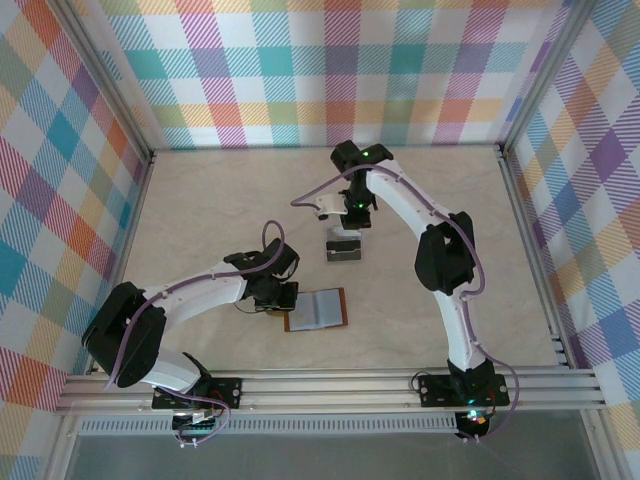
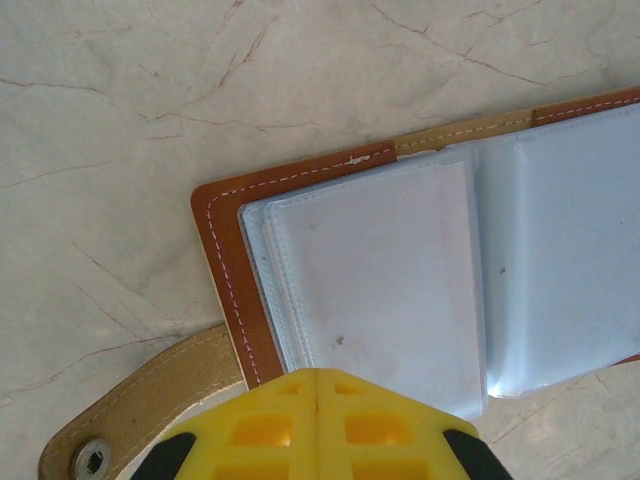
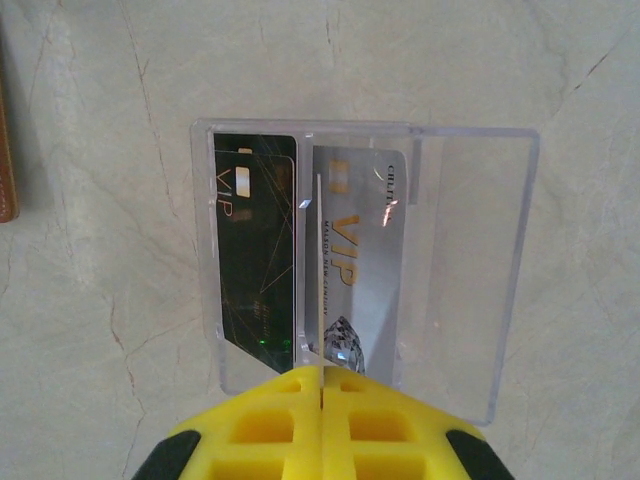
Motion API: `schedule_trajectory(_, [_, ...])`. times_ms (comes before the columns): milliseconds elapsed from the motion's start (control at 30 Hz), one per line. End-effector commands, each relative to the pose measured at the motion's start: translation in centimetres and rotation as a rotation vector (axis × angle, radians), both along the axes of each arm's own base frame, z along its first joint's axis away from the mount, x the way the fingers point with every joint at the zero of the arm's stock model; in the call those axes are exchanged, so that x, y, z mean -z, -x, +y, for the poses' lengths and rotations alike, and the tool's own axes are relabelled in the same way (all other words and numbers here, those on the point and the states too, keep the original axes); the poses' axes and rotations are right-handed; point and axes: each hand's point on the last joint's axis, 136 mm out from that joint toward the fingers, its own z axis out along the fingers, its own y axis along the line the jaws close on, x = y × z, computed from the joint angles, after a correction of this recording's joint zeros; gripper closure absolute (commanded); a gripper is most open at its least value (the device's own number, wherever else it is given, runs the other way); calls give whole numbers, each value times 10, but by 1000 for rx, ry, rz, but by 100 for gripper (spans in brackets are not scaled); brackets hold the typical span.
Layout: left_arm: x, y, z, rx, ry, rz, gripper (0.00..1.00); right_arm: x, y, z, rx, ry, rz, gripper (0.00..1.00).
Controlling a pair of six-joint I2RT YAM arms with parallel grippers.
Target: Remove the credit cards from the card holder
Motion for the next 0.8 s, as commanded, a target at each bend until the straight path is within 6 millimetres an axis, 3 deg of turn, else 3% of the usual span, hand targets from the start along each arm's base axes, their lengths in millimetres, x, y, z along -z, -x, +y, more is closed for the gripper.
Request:
schedule_trajectory(0, [-5,-1,5,-21,-4,-8,94,9,0,1,4,3,34,100])
schedule_trajectory(267, [-3,1,7,-24,-3,-6,94,24,6,3,19,5,93,100])
schedule_trajectory(433, [-3,1,6,-20,-1,-5,94,28,0,4,20,7,77,93])
schedule_trajectory(533, [-3,0,6,-19,-1,-8,94,26,-9,3,31,17,31,82])
schedule_trajectory(767, [-4,0,4,-15,9,-8,94,9,-27,7,61,-9,-72,79])
